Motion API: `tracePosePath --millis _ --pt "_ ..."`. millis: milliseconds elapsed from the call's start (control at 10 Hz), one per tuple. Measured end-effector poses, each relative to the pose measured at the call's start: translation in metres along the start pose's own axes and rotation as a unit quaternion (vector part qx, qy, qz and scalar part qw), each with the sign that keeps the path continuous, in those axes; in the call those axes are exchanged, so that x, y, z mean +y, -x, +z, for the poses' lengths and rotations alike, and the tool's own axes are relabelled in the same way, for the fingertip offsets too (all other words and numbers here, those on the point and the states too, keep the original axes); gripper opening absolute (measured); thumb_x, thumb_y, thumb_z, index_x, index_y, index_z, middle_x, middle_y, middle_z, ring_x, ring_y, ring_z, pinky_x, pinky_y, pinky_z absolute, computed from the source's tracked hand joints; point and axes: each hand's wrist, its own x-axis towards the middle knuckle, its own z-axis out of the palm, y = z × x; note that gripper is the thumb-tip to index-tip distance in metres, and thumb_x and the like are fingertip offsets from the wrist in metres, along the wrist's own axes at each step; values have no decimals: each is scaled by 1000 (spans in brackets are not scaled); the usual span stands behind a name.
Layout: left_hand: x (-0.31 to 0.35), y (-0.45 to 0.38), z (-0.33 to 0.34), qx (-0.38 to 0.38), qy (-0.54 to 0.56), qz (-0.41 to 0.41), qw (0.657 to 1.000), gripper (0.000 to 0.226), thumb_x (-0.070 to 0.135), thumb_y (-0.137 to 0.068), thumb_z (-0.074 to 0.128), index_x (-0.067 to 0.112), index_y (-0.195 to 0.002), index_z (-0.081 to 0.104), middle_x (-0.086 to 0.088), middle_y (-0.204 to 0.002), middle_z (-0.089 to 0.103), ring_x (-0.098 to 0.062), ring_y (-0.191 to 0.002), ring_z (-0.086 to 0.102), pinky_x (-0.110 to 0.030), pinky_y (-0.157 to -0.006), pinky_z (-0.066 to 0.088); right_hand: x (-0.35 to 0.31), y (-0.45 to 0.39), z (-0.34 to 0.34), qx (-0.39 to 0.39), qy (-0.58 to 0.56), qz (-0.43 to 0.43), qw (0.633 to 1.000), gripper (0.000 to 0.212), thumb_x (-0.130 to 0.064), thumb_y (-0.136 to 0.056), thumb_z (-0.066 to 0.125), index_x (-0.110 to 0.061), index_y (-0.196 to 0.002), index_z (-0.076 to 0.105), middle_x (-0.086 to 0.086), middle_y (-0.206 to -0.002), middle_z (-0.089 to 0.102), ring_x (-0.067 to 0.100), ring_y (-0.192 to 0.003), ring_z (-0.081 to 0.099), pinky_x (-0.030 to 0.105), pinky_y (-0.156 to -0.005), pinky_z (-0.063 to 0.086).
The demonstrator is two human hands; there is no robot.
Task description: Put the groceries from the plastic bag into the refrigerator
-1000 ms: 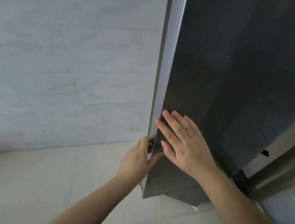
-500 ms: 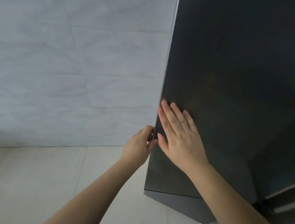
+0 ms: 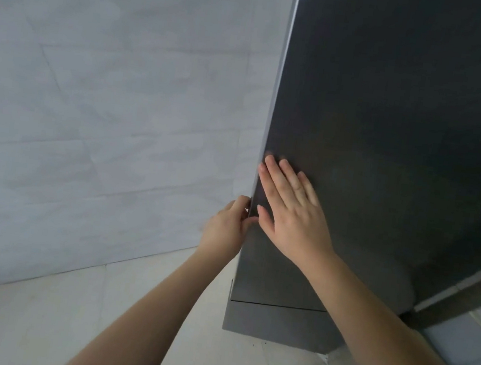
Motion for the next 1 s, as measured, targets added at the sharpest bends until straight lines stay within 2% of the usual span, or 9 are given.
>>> tracePosePath --millis 200,400,500,600,700,800,900,1000 --pt "-10 -31 2 -23 -4 -6 1000 11 27 -96 51 19 -102 47 1 -97 62 -26 -83 59 -39 -70 48 1 -16 16 -4 0 32 999 67 -31 -95 50 -13 -153 21 1 -160 11 19 -148 12 40 -120 14" --pt "-6 -53 3 -21 -11 -19 1000 6 16 -93 50 16 -97 47 1 -86 61 -27 -78 58 -31 -61 37 13 -33 23 -33 -28 28 999 67 -33 -93 50 -15 -152 23 1 -161 13 18 -149 10 38 -121 10" --pt "-4 -57 2 -30 -10 -30 999 12 20 -95 53 22 -92 41 2 -91 63 -24 -81 60 -31 -62 38 19 -34 26 -43 -27 14 999 69 -28 -92 50 -15 -153 22 1 -162 13 18 -149 8 37 -121 10" --pt "0 -54 1 -29 -8 -46 998 9 22 -96 53 21 -97 44 1 -99 65 -22 -85 62 -31 -65 41 20 -34 25 -52 -28 11 998 73 -27 -89 53 -14 -153 20 1 -162 11 19 -149 7 37 -121 8" --pt "2 -46 -1 -10 12 -85 996 18 33 -96 54 20 -108 52 1 -99 66 -18 -87 64 -31 -69 48 21 -34 20 -74 -27 2 997 76 -27 -88 54 -13 -153 17 2 -162 8 19 -149 3 37 -121 6" --pt "-4 -30 -5 27 -47 -118 992 24 43 -97 50 26 -112 53 4 -98 66 -17 -89 64 -31 -70 48 25 -32 14 -95 -47 -13 994 76 -29 -90 52 -14 -154 14 2 -163 4 19 -149 -1 37 -121 3" --pt "-16 -6 -15 29 -123 -100 987 31 45 -97 47 29 -124 50 3 -106 66 -20 -99 62 -32 -77 46 30 -18 10 -126 -65 -24 990 75 -34 -92 51 -16 -154 12 3 -163 0 19 -149 -3 37 -119 1" --pt "-25 15 -22 53 -248 -55 966 40 46 -98 45 26 -132 48 0 -115 65 -25 -110 59 -40 -93 41 32 3 2 -186 -110 -1 976 73 -39 -96 45 -19 -155 6 3 -163 1 19 -149 -1 38 -120 3"
